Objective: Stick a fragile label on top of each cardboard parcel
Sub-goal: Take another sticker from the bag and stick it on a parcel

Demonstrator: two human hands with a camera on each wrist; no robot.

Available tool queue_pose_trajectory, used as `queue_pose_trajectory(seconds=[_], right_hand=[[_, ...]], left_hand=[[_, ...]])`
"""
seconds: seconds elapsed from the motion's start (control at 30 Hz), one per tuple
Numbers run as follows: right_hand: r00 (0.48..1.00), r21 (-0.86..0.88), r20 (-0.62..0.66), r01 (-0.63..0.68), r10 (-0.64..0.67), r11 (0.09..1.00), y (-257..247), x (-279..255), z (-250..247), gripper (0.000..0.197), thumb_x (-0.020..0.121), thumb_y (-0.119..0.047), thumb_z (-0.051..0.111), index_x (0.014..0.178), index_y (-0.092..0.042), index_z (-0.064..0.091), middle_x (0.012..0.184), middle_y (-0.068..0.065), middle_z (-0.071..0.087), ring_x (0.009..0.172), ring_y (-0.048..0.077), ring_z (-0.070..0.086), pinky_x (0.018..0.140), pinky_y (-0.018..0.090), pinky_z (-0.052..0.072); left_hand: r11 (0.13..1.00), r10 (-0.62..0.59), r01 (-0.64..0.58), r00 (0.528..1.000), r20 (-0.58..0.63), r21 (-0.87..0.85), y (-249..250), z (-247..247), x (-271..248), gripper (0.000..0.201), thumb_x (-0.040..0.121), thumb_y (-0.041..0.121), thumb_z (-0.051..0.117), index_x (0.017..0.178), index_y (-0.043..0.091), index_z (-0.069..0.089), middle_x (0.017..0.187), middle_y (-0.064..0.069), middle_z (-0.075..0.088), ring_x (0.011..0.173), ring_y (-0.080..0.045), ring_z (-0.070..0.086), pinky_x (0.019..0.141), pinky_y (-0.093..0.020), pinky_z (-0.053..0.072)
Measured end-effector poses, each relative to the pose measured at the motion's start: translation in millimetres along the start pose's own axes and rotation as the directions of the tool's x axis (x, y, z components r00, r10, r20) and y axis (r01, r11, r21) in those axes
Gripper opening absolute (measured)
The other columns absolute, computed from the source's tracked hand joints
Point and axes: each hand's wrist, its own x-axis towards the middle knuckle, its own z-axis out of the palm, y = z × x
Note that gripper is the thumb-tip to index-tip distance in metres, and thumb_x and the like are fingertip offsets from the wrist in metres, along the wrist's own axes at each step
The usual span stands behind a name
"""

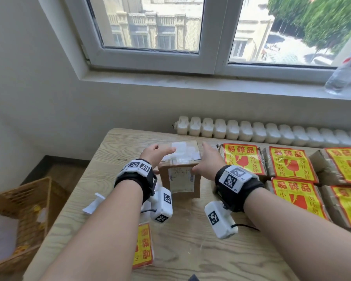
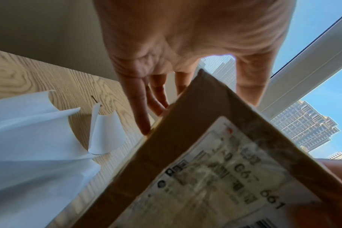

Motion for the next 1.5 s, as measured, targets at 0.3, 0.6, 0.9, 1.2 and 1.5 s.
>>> queue_pose_trajectory(seconds=[0.3, 0.6, 0.9, 1.2, 1.5], right_hand=[[0.986, 0.002, -0.068, 0.155, -0.154, 0.988, -10.0, -56.0, -37.8, 0.094, 0.066, -0.012, 0.081, 0.145, -0.018, 0.030, 0.133, 0.014, 0.044, 0.115, 0.029, 0.051, 0.097, 0.036, 0.047], [0.948, 0.141, -0.166, 0.297, -0.273, 0.944, -3.6, -120.1, -67.7, 0.090, 0.070, -0.007, 0.080, 0.145, -0.013, 0.031, 0.128, 0.006, 0.052, 0.102, 0.013, 0.045, 0.083, 0.023, 0.043], [0.943, 0.169, -0.267, 0.252, -0.201, 0.953, 47.8, -173.4, -83.0, 0.095, 0.068, -0.022, 0.079, 0.148, -0.014, 0.028, 0.134, 0.007, 0.051, 0.117, 0.022, 0.050, 0.087, 0.028, 0.043], [0.974, 0.165, -0.217, 0.105, -0.068, 0.981, 116.5, -202.9, -77.1, 0.084, 0.069, -0.020, 0.077, 0.142, -0.010, 0.036, 0.128, 0.005, 0.052, 0.105, 0.016, 0.051, 0.079, 0.025, 0.047], [0.998, 0.125, -0.054, -0.030, 0.037, 0.992, 171.0, -203.9, -40.8, 0.084, 0.065, -0.020, 0.083, 0.137, -0.014, 0.040, 0.126, 0.006, 0.057, 0.112, 0.021, 0.056, 0.095, 0.032, 0.048]], left_hand=[[0.958, 0.253, -0.269, 0.956, -0.147, -0.101, 15.9, -9.5, -58.0, 0.048, 0.077, 0.018, 0.068, 0.124, 0.012, 0.063, 0.117, -0.006, 0.068, 0.103, -0.023, 0.065, 0.083, -0.032, 0.053], [0.897, 0.349, -0.399, 0.904, -0.248, -0.192, 25.9, -3.7, -130.4, 0.034, 0.081, 0.017, 0.065, 0.115, 0.014, 0.064, 0.099, -0.004, 0.068, 0.089, -0.022, 0.066, 0.081, -0.039, 0.057], [0.907, 0.338, -0.379, 0.916, -0.218, -0.184, 15.8, 42.9, -175.2, 0.011, 0.070, 0.027, 0.068, 0.074, 0.017, 0.069, 0.076, -0.004, 0.066, 0.079, -0.027, 0.058, 0.079, -0.038, 0.049], [0.973, 0.188, -0.182, 0.982, 0.028, -0.144, -11.9, 97.0, -182.2, 0.016, 0.068, 0.022, 0.073, 0.076, 0.010, 0.067, 0.085, -0.009, 0.064, 0.080, -0.027, 0.063, 0.079, -0.049, 0.058], [0.999, 0.049, -0.046, 0.983, 0.179, -0.019, -55.4, 126.7, -181.2, 0.024, 0.081, -0.004, 0.064, 0.105, 0.000, 0.062, 0.095, -0.016, 0.067, 0.074, -0.022, 0.066, 0.044, -0.028, 0.056]])
